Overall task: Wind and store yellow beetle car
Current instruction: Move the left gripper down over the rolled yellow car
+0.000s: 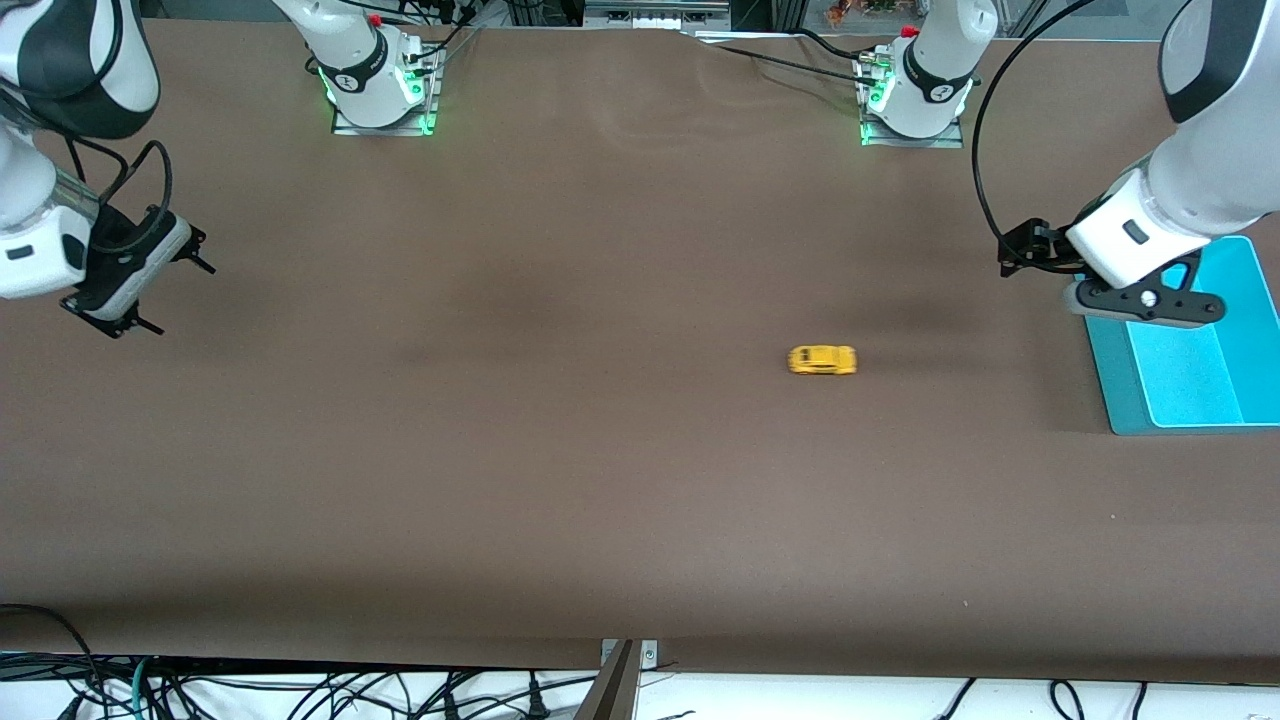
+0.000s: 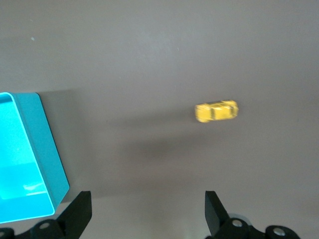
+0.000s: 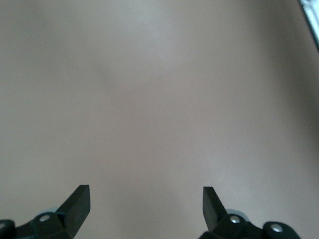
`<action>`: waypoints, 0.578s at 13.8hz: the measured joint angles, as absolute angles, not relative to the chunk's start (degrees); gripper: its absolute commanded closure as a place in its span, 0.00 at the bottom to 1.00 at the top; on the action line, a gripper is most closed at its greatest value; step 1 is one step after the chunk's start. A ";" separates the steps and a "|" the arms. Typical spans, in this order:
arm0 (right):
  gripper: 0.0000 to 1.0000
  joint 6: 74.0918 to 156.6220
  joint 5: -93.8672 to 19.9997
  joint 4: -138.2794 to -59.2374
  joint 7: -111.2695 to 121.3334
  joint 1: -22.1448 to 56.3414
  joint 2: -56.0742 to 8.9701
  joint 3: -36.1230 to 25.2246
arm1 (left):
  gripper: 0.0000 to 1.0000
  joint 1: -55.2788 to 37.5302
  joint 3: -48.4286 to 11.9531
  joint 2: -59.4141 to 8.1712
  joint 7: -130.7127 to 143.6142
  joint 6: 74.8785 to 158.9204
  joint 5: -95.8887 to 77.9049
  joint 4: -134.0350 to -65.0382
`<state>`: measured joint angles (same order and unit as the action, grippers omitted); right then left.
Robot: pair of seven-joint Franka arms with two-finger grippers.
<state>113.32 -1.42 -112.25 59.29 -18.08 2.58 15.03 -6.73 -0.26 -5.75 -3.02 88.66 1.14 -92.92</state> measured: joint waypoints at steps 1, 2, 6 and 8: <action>0.00 111.87 -1.42 -111.85 53.52 -17.47 3.60 15.04 | 0.00 -6.77 -0.28 -6.33 -6.10 88.30 1.14 -93.09; 0.00 110.56 -1.42 -111.56 48.17 -16.72 4.60 15.04 | 0.00 -6.77 -0.26 -6.94 -9.54 88.13 1.14 -93.19; 0.00 106.51 -1.93 -111.44 31.13 -13.48 7.86 15.08 | 0.00 -6.64 -0.19 -8.91 -23.24 90.15 1.14 -94.91; 0.00 104.53 -2.87 -111.40 24.32 -12.79 8.89 15.05 | 0.00 -6.19 -0.04 -9.09 -31.99 95.09 1.14 -98.45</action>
<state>104.53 -2.87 -111.40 24.32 -12.79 8.89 15.05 -6.19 -0.04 -9.09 -31.99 95.09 1.14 -98.45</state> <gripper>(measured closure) 0.000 0.000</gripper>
